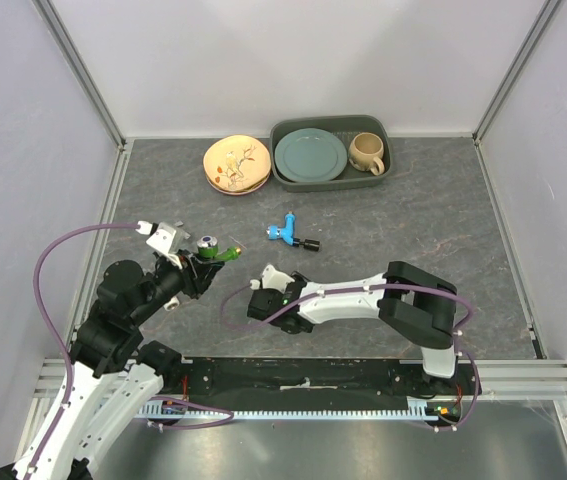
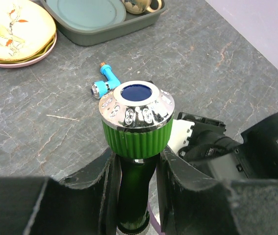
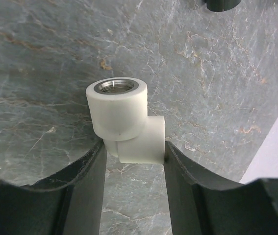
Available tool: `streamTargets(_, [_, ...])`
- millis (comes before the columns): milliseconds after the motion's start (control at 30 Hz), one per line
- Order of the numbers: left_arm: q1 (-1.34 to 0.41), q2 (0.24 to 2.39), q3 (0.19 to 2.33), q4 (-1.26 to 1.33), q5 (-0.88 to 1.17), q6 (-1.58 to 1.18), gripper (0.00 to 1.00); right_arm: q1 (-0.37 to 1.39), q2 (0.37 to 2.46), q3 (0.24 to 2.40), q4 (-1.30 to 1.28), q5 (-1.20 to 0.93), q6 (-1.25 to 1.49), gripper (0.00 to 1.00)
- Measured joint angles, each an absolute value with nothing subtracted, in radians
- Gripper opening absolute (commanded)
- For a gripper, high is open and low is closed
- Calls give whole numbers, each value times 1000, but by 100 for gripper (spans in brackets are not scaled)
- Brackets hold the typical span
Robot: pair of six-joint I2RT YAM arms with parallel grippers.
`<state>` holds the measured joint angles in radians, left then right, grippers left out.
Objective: Install the water faucets
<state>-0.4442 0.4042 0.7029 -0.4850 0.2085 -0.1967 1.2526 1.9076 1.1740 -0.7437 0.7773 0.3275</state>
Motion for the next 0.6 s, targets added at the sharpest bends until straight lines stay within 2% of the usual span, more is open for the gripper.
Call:
streamTargets(133, [-444, 400, 703, -485, 204, -197, 2, 1296, 1913, 1182, -759, 804, 332, 67])
streamTargets(233, [-444, 397, 702, -485, 194, -197, 2, 1324, 1917, 1182, -766, 812, 340, 74])
streamTargets(600, [-444, 396, 700, -485, 185, -197, 2, 1357, 1883, 1184, -781, 778, 349, 83])
